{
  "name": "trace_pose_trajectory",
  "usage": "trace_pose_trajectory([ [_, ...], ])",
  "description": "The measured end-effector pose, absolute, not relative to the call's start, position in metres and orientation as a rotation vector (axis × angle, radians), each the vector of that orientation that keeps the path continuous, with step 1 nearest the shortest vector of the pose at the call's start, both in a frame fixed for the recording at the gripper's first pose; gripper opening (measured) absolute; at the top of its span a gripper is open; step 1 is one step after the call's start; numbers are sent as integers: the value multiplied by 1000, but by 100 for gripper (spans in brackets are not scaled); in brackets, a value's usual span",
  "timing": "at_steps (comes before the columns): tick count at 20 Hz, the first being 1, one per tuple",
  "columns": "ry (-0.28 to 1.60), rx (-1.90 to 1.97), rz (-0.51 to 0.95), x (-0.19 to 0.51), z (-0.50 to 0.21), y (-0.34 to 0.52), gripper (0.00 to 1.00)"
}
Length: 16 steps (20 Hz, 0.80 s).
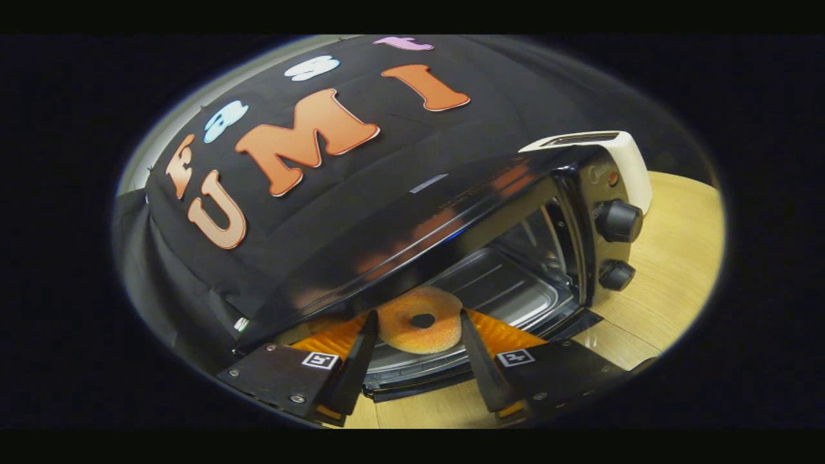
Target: Open the toaster oven, put the food inside, and close the toaster oven door.
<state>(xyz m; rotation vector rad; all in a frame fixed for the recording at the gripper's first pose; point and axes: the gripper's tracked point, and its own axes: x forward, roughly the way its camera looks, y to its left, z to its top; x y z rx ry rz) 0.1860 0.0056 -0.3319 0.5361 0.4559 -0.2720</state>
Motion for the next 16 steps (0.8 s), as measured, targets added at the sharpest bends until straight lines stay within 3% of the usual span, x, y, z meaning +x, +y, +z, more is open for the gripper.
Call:
trace_pose_trajectory([
  [5, 459, 399, -273, 182, -334, 4, 87],
  [16, 555, 103, -175, 105, -299, 15, 96],
])
